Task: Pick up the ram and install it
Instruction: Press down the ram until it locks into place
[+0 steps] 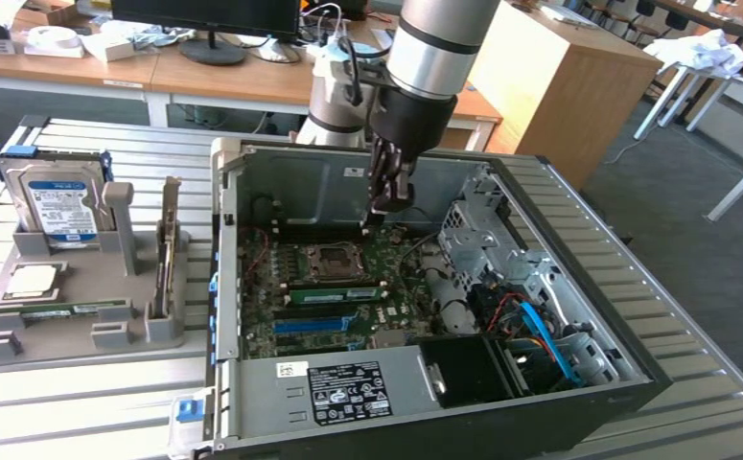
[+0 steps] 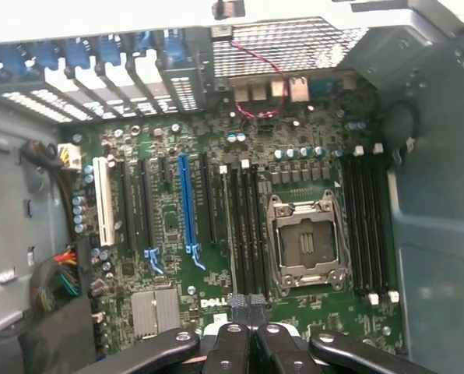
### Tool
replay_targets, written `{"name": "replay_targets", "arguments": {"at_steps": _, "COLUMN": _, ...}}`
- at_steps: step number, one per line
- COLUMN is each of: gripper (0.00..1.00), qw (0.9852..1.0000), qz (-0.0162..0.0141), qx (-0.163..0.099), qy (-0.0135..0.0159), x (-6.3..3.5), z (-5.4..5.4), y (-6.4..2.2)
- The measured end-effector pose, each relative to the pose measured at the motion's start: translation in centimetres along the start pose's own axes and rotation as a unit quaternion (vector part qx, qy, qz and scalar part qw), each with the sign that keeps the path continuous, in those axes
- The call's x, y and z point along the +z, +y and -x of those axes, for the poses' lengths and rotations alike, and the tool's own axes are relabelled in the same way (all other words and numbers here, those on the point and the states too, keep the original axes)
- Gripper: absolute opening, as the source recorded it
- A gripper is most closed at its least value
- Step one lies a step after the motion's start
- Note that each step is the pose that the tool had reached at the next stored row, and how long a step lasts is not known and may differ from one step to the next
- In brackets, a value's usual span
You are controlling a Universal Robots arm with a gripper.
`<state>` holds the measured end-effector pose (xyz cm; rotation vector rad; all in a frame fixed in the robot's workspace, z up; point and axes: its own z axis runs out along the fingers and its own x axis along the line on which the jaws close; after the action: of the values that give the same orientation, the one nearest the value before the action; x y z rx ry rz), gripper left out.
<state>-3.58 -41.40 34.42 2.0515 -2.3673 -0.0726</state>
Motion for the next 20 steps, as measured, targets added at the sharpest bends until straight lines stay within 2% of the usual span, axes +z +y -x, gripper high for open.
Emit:
{"name": "replay_targets", "arguments": {"at_steps": 4, "gripper": 0.10, "qw": 0.9996, "qz": -0.0007, "qx": 0.028, "qy": -0.0012, "x": 0.01, "z": 0.00, "y": 0.00}}
{"name": "replay_targets", "arguments": {"at_steps": 9, "gripper": 0.10, "qw": 0.9983, "qz": -0.0014, "qx": 0.059, "qy": -0.0024, "x": 0.02, "z": 0.00, "y": 0.00}}
{"name": "replay_targets", "arguments": {"at_steps": 18, "gripper": 0.10, "qw": 0.9946, "qz": -0.0025, "qx": 0.103, "qy": -0.0042, "x": 0.05, "z": 0.00, "y": 0.00}}
{"name": "replay_targets", "arguments": {"at_steps": 19, "gripper": 0.10, "qw": 0.9941, "qz": -0.0027, "qx": 0.108, "qy": -0.0044, "x": 0.06, "z": 0.00, "y": 0.00}}
{"name": "replay_targets", "arguments": {"at_steps": 20, "gripper": 0.10, "qw": 0.9925, "qz": -0.0030, "qx": 0.122, "qy": -0.0050, "x": 0.07, "z": 0.00, "y": 0.00}}
